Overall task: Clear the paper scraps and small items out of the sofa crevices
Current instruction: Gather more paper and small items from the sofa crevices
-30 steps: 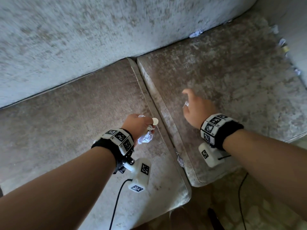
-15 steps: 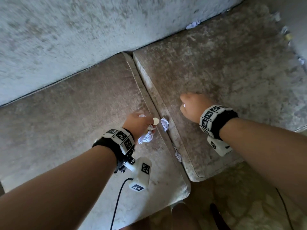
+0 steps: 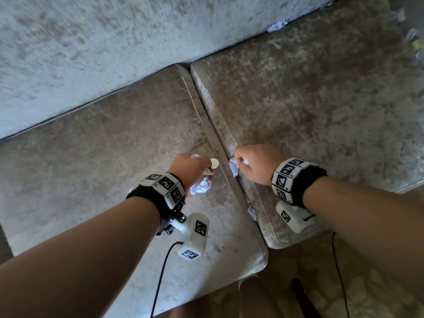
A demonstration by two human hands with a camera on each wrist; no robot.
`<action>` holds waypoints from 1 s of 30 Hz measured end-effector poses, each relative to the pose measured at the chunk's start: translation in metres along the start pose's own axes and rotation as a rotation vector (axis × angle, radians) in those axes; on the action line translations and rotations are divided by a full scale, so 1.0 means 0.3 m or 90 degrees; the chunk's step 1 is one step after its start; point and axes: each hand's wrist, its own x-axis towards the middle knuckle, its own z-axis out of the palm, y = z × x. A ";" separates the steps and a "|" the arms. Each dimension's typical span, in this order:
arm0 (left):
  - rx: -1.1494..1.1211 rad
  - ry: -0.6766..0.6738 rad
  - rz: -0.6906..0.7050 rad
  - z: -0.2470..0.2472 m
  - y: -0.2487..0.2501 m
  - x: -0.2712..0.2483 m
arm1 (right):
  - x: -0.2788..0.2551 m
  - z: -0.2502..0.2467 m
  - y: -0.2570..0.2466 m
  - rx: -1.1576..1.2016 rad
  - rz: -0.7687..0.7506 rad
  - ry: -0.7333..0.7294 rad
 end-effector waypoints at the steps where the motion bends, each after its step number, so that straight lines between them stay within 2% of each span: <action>1: 0.002 -0.002 0.001 -0.002 0.000 -0.002 | -0.001 0.002 -0.002 -0.009 -0.005 0.004; 5: 0.003 -0.008 -0.006 -0.009 -0.004 0.004 | 0.001 0.005 -0.009 -0.093 -0.024 -0.025; 9: 0.010 -0.016 -0.011 -0.015 0.000 0.005 | 0.030 0.023 -0.048 -0.250 -0.038 -0.133; 14: 0.008 -0.019 -0.006 -0.014 0.003 0.000 | 0.069 0.002 -0.089 -0.327 -0.048 -0.250; 19: 0.030 -0.028 0.004 -0.007 0.004 -0.011 | 0.065 -0.012 -0.072 -0.170 0.024 -0.197; 23: 0.056 -0.014 0.006 0.003 0.009 -0.018 | 0.023 -0.001 -0.060 -0.137 -0.018 -0.150; 25: 0.070 -0.011 0.000 0.017 0.014 -0.037 | -0.014 -0.010 -0.049 -0.103 0.007 -0.131; 27: 0.084 -0.009 -0.002 0.028 0.021 -0.071 | -0.051 -0.014 -0.039 -0.085 0.035 -0.147; 30: 0.093 -0.015 -0.008 0.041 0.027 -0.106 | -0.120 -0.011 -0.053 -0.146 0.036 -0.223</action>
